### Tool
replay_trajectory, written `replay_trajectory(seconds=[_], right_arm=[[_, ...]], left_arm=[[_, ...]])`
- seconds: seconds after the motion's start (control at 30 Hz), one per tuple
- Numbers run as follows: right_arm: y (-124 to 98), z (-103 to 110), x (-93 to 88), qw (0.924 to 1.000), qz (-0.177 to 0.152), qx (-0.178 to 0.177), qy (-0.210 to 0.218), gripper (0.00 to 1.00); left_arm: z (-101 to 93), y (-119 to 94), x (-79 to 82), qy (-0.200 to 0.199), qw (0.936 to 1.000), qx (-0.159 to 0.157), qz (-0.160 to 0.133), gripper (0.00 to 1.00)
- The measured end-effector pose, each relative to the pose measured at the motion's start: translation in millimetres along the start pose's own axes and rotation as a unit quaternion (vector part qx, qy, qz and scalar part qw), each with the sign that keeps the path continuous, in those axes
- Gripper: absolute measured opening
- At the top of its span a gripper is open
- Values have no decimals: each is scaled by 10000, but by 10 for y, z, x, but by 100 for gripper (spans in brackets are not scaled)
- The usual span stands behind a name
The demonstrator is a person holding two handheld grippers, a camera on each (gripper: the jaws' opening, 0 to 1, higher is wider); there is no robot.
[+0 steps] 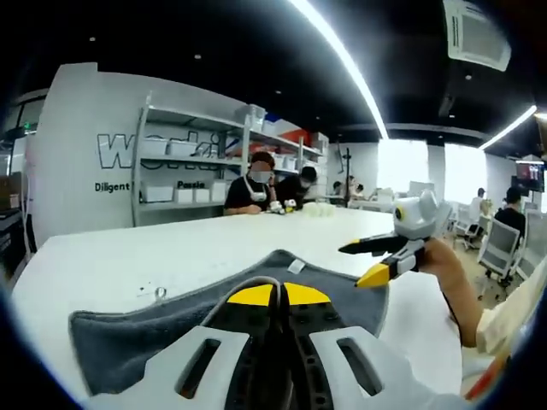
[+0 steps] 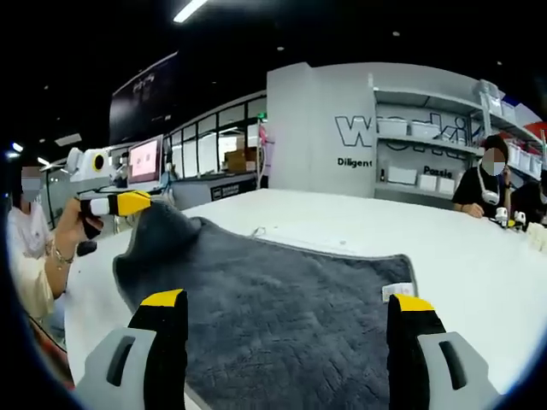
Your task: Fold the towel on the table until its edges align and the towel forms a compact rectangular stack.
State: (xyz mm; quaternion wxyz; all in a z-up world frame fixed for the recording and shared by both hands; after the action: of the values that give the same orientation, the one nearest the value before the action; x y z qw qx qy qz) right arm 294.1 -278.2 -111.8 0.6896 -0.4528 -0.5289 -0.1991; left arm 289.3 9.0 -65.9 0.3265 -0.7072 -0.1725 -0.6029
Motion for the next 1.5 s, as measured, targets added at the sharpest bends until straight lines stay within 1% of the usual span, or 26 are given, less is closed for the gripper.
replay_trajectory(seconds=[0.27,0.47,0.63,0.73,0.83,0.97,1.07,1.23,1.3,1.5], right_arm=[[-27,-53,14,9999,-27,-76,87,99],[-107,-235,30,9979,-73,-620,155,99],[-147,-346,29,9959,-76,-879,223,99],[-156,-377,33,9952,-110,-928,275,99],[-154,-399,28,9945,-99,-990,315,99],[-160,-422,27,9934,-77,-1101,303,99],[-155,-420,30,9936,-93,-1074,326,99],[-128,-411,23,9939,-32,-1059,304,99],[-124,-409,20,9940,-23,-1050,312,99],[-118,-409,8,9940,6,-1041,320,99]], left_arm=[[-127,246,100,-156,9991,-390,18,2],[-268,485,156,-66,9983,-573,86,2],[-417,681,188,-36,9971,-758,100,2],[-525,794,161,-16,9959,-896,150,2],[-663,904,44,55,9935,-1078,352,2],[-756,1009,-140,131,9907,-1181,667,2],[-806,1081,-299,182,9879,-1229,933,3],[-890,1204,-586,262,9824,-1265,1350,3],[-921,1246,-682,285,9802,-1285,1481,3],[-987,1297,-855,304,9748,-1360,1743,6]])
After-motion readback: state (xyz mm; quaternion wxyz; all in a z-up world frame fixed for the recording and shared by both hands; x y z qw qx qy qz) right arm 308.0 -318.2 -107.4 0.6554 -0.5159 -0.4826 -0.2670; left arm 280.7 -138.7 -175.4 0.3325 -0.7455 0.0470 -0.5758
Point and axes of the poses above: the point that each gripper's makers call its tool centre point, and the gripper's own axes: y roughly forward along the fingers, z roughly to its left, x roughly out of its top, the point moved 8 cm from there along -y, roughly backward along the fingers, and after that the axes turned 8 degrees about z, right-handed, at the moved point
